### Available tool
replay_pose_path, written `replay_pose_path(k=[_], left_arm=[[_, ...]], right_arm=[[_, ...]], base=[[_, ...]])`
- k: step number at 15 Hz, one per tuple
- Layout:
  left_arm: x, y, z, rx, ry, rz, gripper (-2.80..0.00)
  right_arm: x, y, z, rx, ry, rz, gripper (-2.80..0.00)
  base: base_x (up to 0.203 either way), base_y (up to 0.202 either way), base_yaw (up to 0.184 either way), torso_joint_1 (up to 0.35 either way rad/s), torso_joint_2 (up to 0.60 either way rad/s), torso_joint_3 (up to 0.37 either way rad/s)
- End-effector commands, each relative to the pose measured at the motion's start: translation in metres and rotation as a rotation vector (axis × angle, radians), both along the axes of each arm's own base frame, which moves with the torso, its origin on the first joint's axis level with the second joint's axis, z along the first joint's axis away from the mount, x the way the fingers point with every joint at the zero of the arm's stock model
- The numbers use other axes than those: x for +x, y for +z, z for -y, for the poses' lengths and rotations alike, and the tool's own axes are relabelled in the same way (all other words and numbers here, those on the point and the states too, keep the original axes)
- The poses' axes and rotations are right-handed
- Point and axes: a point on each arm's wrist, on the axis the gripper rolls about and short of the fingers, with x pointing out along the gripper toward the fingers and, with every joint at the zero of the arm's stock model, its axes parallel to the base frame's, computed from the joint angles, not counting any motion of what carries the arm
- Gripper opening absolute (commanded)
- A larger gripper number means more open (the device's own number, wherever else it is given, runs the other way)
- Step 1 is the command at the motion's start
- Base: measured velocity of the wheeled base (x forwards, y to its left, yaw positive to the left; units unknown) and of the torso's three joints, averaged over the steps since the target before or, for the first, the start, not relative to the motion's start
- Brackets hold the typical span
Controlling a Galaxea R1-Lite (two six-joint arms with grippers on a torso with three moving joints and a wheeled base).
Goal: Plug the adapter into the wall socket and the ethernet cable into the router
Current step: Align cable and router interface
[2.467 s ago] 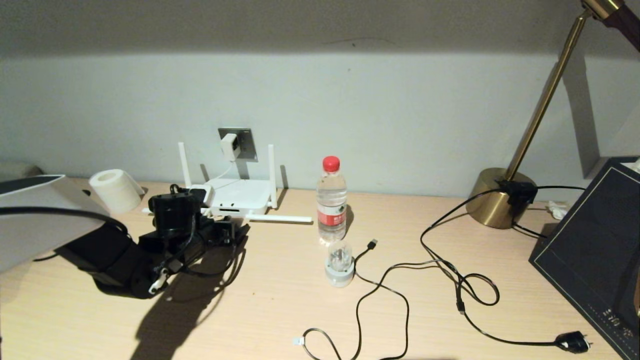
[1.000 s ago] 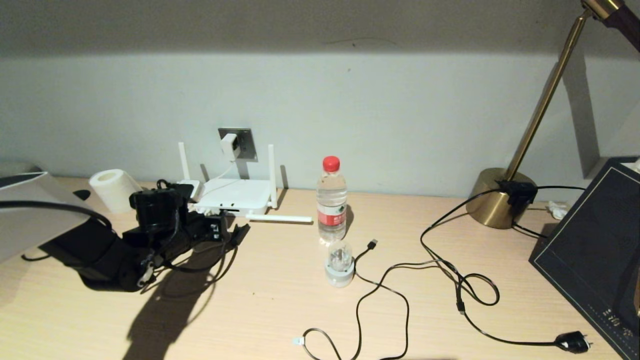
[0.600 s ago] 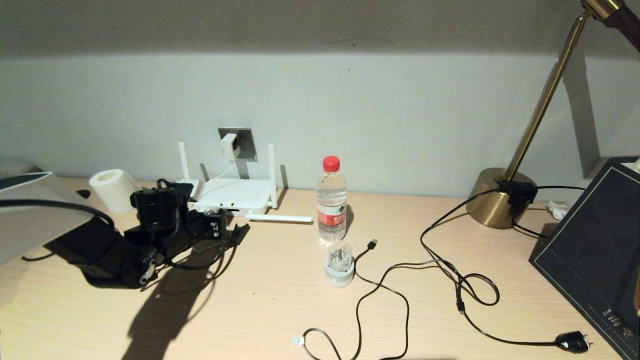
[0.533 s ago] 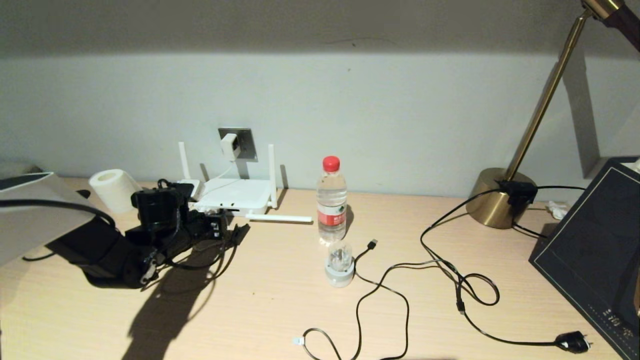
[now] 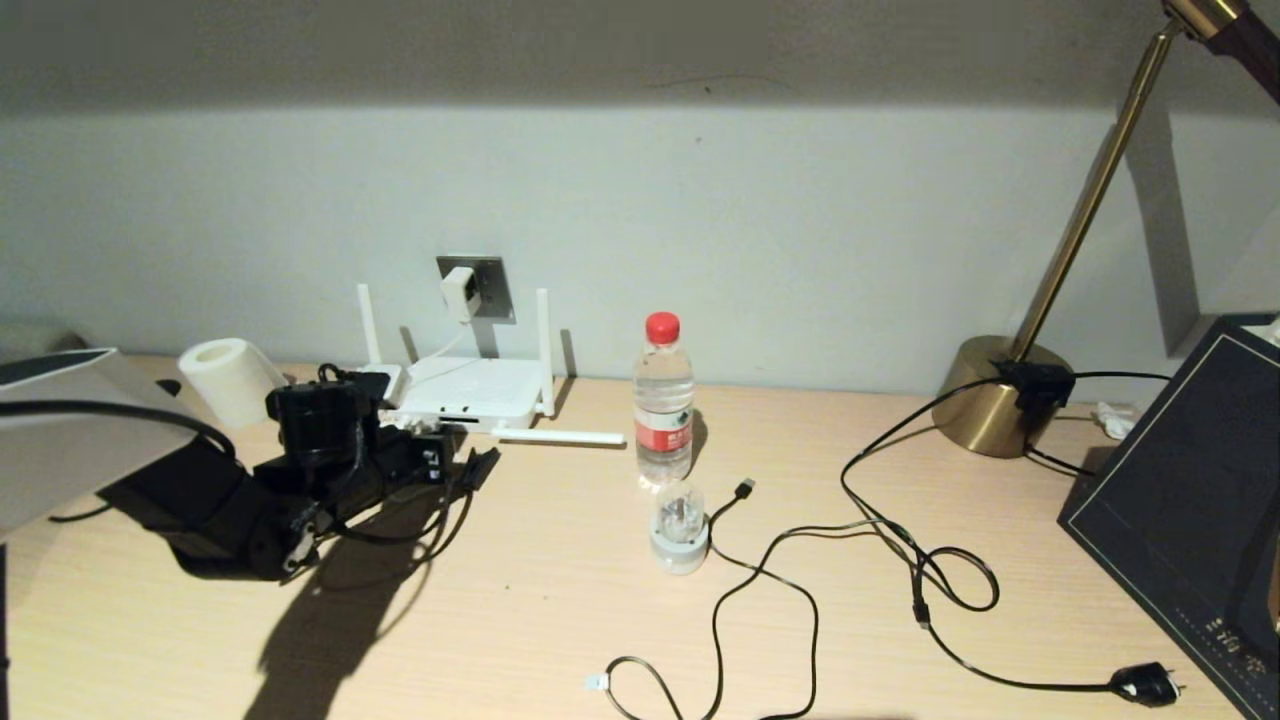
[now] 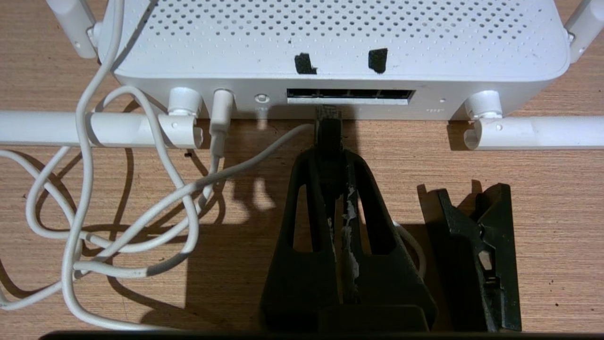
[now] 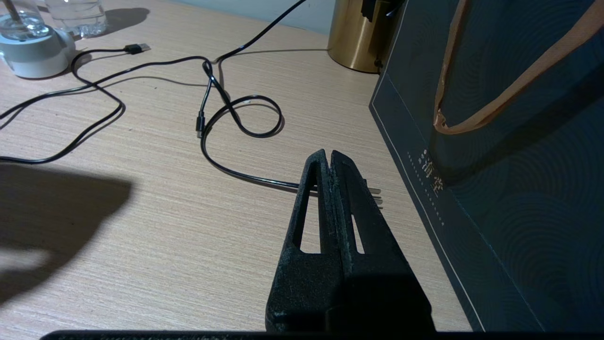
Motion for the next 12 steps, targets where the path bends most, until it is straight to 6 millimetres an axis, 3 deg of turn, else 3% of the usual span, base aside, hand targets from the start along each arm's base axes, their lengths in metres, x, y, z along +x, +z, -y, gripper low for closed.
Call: replay_pose_path(k=[1, 12], left_arm=[[-0.0005, -0.0007, 0.0, -0.003, 0.001, 0.0, -2.8], [-0.0008, 0.002, -0.0014, -0.015, 0.008, 0.008, -2.8]], right_arm=[[0.0011, -0.0033, 0.0, -0.001, 0.001, -0.013, -2.8], [0.0011, -0.0033, 0.0, -0.001, 0.001, -0.013, -2.8]], base=[[0.0, 0.0, 0.0, 0.0, 0.0, 0.0], [0.0, 0.0, 0.0, 0.0, 0.0, 0.0]])
